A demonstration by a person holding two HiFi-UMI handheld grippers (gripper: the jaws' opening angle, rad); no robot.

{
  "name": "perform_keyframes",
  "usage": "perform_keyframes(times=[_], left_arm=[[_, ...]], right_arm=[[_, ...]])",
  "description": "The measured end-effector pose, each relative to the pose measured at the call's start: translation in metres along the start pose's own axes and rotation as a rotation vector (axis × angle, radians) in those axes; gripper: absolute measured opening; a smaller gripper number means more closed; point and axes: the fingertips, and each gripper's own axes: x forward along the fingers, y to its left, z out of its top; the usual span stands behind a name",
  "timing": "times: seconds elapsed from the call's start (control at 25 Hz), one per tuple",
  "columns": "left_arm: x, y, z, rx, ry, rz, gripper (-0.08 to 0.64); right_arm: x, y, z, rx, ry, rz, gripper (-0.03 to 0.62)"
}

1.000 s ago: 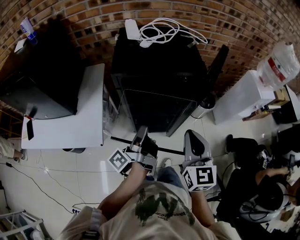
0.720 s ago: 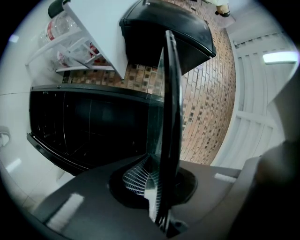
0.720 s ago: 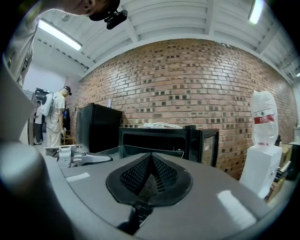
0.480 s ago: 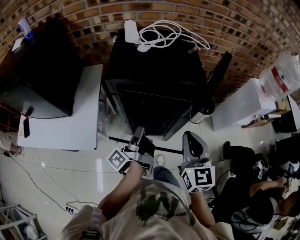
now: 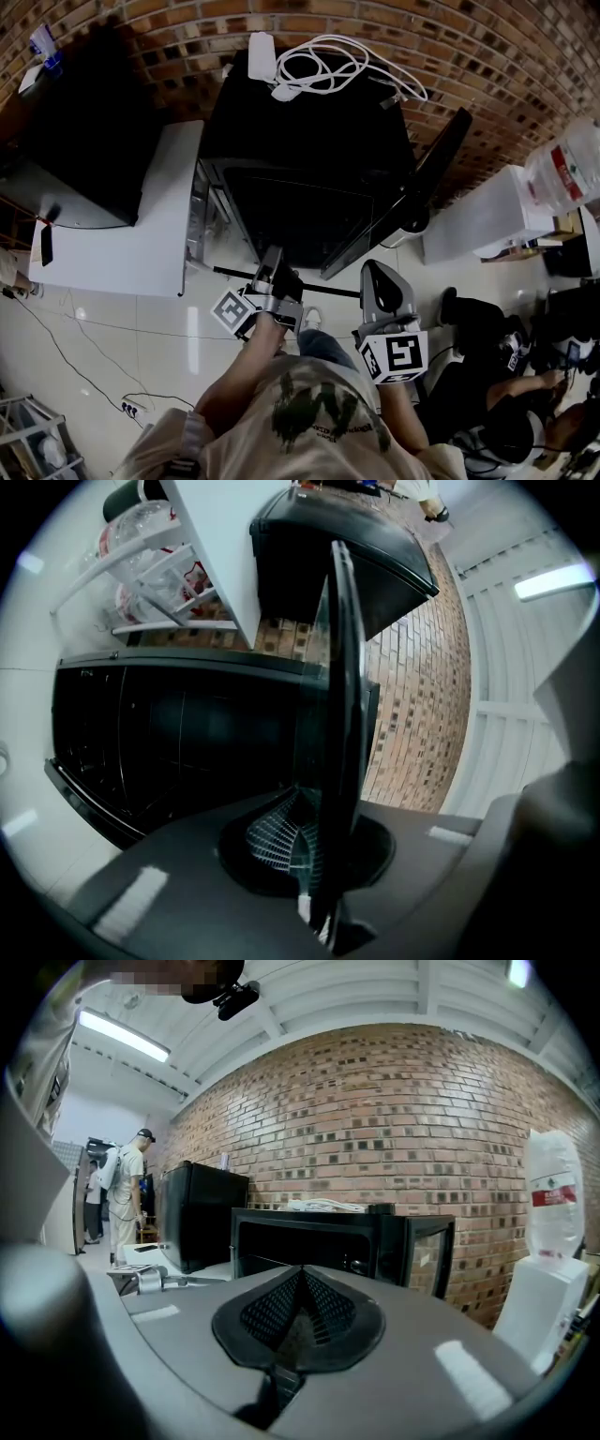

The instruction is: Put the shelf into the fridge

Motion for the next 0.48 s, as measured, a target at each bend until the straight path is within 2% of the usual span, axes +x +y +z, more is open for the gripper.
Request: perform_keyframes(times=[0.48], left_arm=[[0.027, 0.032, 0.008, 0.043, -0.027, 0.014, 0.014]], right_arm=[[0.013, -0.003, -0.002, -0.014, 0.007, 0.035, 0.0]])
